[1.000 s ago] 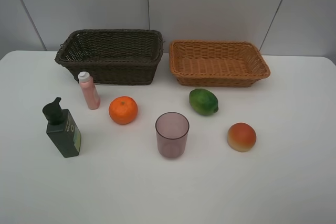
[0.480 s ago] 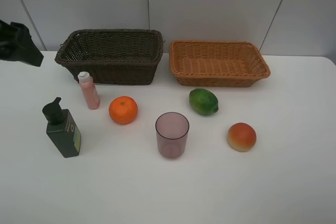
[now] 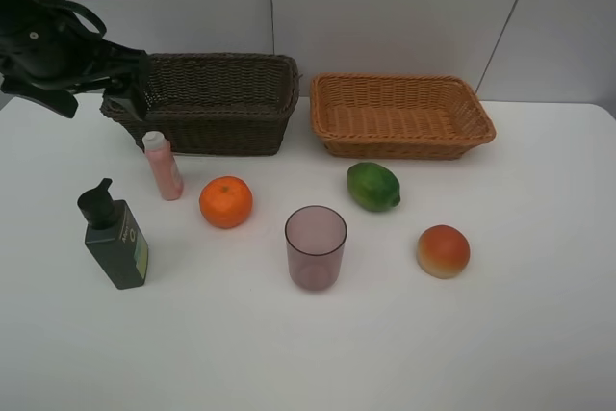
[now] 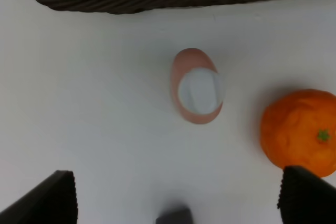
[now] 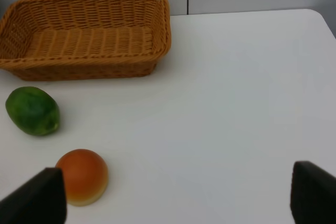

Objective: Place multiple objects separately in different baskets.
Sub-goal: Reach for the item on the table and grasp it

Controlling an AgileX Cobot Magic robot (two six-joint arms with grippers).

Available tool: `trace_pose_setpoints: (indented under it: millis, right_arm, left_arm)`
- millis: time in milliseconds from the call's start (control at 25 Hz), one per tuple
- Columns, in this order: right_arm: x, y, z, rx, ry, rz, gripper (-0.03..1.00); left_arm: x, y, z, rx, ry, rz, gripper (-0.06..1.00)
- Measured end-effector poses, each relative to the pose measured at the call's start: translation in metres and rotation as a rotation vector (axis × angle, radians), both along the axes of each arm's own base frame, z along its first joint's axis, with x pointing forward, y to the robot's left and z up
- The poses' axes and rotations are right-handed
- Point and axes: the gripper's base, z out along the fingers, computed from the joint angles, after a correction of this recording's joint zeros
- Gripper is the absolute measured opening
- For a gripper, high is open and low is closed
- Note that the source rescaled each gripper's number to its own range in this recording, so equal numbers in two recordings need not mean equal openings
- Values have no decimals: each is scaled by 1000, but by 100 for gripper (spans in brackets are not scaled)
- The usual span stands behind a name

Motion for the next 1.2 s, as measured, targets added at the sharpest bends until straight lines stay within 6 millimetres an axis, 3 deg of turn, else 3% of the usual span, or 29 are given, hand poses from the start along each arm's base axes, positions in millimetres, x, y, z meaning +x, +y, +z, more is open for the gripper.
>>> trace_pose_setpoints:
  millis: [280,1200]
  right_arm:
    - [0,0,0,0,0,0,79]
    - [0,0,0,0,0,0,79]
  left_arm:
    - [13,-6,-28,34,37,36,99]
    - [36,-17,-79,19,49,88,99]
